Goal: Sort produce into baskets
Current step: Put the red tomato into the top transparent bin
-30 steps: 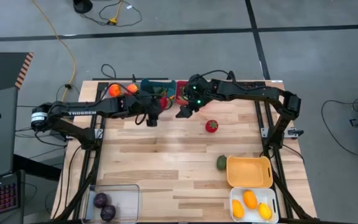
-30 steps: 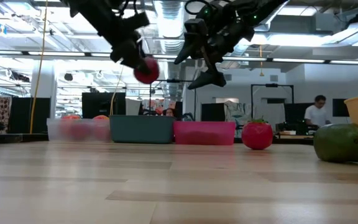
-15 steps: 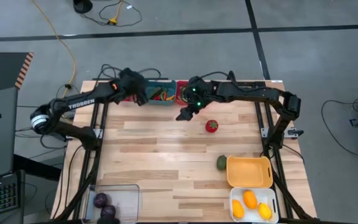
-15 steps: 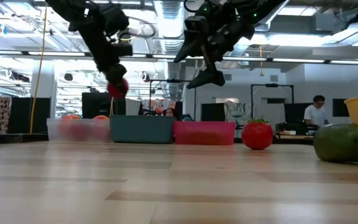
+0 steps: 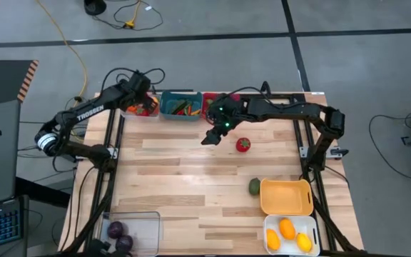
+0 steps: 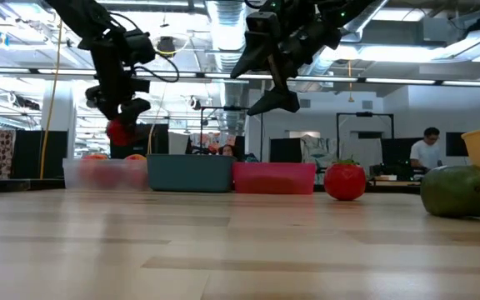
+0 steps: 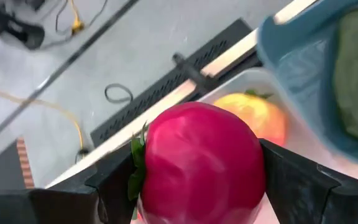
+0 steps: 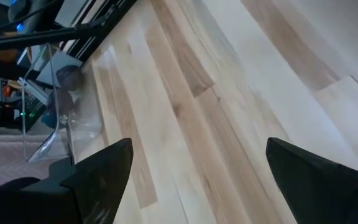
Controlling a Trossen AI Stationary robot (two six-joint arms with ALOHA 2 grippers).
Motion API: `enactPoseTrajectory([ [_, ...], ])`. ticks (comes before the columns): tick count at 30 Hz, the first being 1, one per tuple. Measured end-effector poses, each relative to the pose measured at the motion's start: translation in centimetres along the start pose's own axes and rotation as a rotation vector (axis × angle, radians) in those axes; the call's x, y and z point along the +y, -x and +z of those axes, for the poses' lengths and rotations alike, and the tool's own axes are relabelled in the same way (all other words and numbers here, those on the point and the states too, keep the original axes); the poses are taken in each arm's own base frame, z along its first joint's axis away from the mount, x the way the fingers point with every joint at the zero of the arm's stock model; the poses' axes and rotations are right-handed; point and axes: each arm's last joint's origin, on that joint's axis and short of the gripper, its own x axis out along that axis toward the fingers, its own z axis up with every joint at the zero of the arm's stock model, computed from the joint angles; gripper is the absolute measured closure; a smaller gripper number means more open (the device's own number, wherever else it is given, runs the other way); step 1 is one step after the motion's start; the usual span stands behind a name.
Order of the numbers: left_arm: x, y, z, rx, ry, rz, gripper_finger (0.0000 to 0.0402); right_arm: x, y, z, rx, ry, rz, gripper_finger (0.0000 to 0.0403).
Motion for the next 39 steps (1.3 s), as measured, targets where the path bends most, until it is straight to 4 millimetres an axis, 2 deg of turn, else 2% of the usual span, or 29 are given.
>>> enactPoseTrajectory([
  [7, 1.1, -0.8, -0.7, 0.08, 0.069, 0.017, 0.0125, 0.3, -0.1, -0.2, 0.005, 0.006, 0.005, 0.0007],
  [14, 1.3, -0.9, -0.7, 0.076, 0.083, -0.094, 0.0125, 0.4, -0.2, -0.2, 0.008, 0.008, 0.006, 0.0007],
  [28, 1.4, -1.0, -0.7, 0.079, 0.096, -0.059, 0.0123, 0.4, -0.2, -0.2, 0.009, 0.008, 0.007, 0.0007],
  [39, 1.4, -1.0, -0.7, 0.08, 0.096, -0.059, 0.0076, 0.4, -0.2, -0.2, 0.009, 0.006, 0.007, 0.0007],
])
